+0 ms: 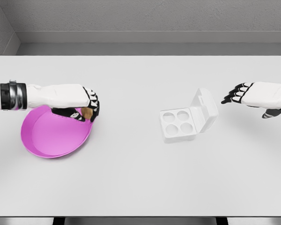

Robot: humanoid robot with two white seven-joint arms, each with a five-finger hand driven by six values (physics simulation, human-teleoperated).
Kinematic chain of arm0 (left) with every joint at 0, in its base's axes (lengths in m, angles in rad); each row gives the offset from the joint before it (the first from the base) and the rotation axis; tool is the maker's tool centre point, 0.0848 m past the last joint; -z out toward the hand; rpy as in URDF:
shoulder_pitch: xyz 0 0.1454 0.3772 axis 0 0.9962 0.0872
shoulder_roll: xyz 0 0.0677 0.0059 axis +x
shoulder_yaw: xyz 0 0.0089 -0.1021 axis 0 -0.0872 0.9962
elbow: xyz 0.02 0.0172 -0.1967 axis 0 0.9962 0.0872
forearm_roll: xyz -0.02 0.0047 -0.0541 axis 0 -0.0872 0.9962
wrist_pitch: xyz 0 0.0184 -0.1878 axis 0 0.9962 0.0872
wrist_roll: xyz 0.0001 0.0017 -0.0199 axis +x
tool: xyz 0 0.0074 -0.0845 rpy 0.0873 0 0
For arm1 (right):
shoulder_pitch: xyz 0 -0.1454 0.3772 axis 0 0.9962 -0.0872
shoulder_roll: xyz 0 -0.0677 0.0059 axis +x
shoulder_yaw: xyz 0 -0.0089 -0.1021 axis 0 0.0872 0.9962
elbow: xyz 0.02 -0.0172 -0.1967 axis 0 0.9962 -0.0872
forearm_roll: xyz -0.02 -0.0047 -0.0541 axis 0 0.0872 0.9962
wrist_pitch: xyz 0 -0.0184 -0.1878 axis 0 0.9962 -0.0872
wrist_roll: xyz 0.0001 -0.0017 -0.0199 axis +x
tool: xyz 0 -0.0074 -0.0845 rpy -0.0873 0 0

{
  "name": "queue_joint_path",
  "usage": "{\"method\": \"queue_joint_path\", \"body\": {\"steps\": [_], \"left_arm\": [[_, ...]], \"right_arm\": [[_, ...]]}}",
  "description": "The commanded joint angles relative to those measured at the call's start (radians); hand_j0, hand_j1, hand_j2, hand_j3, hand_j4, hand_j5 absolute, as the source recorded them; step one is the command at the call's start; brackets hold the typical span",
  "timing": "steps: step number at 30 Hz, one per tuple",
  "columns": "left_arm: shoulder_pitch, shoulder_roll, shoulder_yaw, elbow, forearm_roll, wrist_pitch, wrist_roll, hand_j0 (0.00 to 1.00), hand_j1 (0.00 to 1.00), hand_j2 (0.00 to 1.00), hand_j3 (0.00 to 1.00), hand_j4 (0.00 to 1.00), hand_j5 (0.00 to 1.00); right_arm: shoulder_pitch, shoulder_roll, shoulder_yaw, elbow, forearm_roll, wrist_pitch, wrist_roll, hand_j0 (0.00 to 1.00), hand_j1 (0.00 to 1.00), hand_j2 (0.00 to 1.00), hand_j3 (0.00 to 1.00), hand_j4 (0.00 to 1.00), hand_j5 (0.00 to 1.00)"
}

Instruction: Pack egg into the box and close the box lid

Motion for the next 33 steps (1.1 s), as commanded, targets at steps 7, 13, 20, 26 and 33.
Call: {"method": "queue_joint_path", "body": {"steps": [7, 13, 20, 26, 33], "left_arm": [[-0.015, -0.094, -0.001, -0.007, 0.008, 0.004, 0.001, 0.35, 0.35, 0.35, 0.35, 0.35, 0.35], [-0.034, -0.166, -0.004, -0.003, -0.003, 0.004, 0.001, 0.34, 0.34, 0.34, 0.34, 0.34, 0.34], [-0.054, -0.235, -0.008, -0.003, -0.003, 0.004, 0.001, 0.34, 0.34, 0.34, 0.34, 0.34, 0.34], [-0.057, -0.295, -0.022, 0.002, -0.022, 0.004, 0.001, 0.34, 0.34, 0.34, 0.34, 0.34, 0.34], [-0.1, -0.369, -0.074, 0.011, -0.026, 0.004, 0.001, 0.35, 0.35, 0.35, 0.35, 0.35, 0.35]], "right_arm": [[0.0, -0.001, 0.0, 0.0, -0.002, 0.002, 0.0, 1.0, 1.0, 1.0, 1.0, 1.0, 1.0], [0.0, -0.001, 0.0, 0.0, -0.002, 0.002, 0.0, 1.0, 1.0, 1.0, 1.0, 1.0, 1.0], [0.0, -0.001, 0.0, 0.0, -0.002, 0.002, 0.0, 1.0, 1.0, 1.0, 1.0, 1.0, 1.0], [0.0, -0.001, -0.002, 0.0, -0.002, 0.002, 0.0, 1.0, 1.0, 1.0, 1.0, 1.0, 1.0], [0.0, -0.001, 0.0, 0.0, -0.002, 0.002, 0.0, 1.0, 1.0, 1.0, 1.0, 1.0, 1.0]]}}
